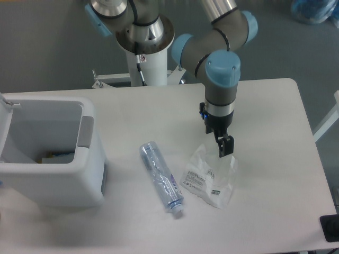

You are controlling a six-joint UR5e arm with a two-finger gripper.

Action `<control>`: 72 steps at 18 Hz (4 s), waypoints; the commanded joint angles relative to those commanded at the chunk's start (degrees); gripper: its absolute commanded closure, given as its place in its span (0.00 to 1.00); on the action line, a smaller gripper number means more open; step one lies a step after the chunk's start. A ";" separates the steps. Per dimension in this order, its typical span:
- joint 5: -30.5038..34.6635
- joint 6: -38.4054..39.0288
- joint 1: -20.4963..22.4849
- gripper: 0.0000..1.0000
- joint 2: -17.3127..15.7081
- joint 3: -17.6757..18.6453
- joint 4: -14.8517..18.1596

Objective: Place the trash in the trash can
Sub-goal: 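Close the gripper on the clear plastic bag, then lift the bag and carry it over the white trash bin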

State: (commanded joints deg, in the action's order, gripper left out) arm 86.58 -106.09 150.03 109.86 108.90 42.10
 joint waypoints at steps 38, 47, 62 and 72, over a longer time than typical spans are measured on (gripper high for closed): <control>0.09 11.43 -0.89 1.00 -1.75 -6.40 6.92; -5.61 21.96 0.52 1.00 -7.81 -30.06 44.90; -34.62 56.76 -5.00 1.00 -19.51 -29.18 44.03; -46.75 66.36 -12.30 1.00 -24.51 -25.14 43.42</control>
State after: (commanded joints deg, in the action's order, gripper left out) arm 39.83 -39.73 137.73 85.35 83.75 85.52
